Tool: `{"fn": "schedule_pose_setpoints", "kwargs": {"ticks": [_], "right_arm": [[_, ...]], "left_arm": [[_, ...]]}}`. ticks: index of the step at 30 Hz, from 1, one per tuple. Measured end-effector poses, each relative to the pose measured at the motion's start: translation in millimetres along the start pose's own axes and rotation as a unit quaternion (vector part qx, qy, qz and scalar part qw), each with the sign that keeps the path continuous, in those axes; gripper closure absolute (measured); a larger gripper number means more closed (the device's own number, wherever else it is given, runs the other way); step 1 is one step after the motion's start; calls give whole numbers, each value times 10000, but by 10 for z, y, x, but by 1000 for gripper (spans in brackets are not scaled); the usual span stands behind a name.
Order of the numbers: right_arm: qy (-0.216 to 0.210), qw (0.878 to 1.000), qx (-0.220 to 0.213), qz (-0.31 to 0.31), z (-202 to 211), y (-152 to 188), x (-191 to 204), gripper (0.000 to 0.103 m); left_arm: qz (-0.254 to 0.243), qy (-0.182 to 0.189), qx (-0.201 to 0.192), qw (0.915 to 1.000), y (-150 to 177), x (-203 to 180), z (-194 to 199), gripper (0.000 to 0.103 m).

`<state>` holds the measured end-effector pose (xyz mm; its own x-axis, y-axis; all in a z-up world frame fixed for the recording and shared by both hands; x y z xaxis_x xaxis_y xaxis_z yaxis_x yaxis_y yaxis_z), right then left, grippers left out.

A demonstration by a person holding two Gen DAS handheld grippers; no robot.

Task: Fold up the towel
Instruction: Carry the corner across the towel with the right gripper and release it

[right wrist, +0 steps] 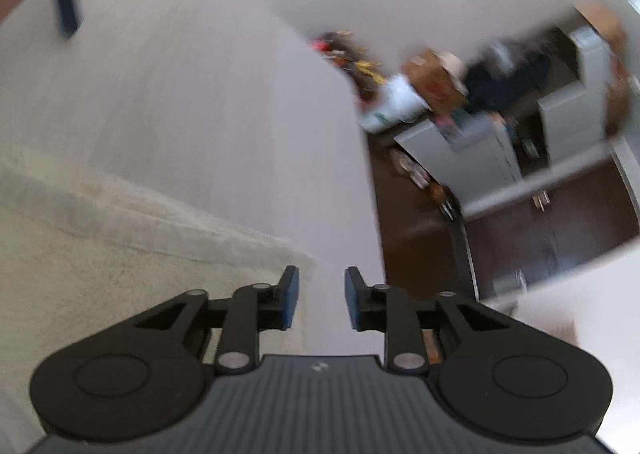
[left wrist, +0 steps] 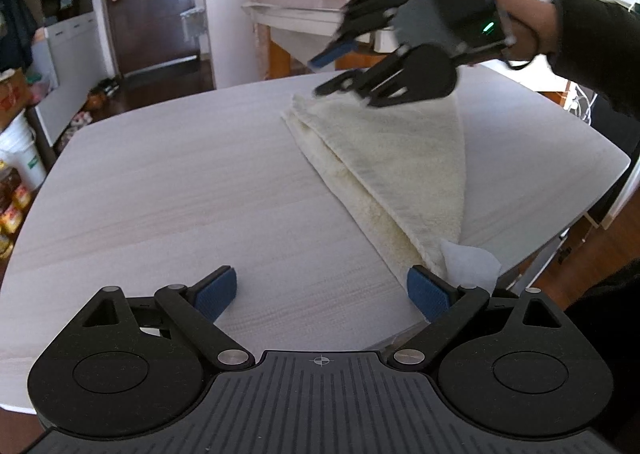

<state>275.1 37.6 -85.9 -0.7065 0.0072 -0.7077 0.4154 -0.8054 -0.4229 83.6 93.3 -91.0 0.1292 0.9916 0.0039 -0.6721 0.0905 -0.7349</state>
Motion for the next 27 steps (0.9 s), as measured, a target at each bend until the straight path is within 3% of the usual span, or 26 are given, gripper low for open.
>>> {"fn": "schedule_pose_setpoints", "kwargs": {"ticks": [3,8,11,15,20,27], "right_arm": [[71,9965,288,-782,208,247,-113,59],[195,9784,904,-1848,464,750,-165,61],[281,9684,1005,-2265,589,923,-197,68],[567,9509,1057,-2854,716,1092,-356,70],[624,9369,1233,-3211,644,1264,-487,74],[808,9276,1378,-3375,659,1507,-549,75]], "left_arm": [[87,35,-84,9999,-33,49,52,7],[103,-129,-304,9994,-186,126,106,7],[-62,-144,-389,9991,-297,89,42,7],[-317,-123,-348,9988,-397,1,-153,7],[-486,-225,-183,9984,-365,-61,-296,7],[-495,-230,-74,9985,-341,-124,-318,7]]}}
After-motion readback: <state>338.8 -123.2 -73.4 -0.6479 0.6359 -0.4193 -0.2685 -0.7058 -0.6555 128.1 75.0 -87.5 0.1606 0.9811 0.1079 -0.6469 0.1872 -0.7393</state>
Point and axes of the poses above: each gripper's, at about its wrist camera, not at the fingertips, and z roughly against the way its jaws point, x to its left, y to its underside, the point moved 7 cm from there along -z, roughly the way its jaws point
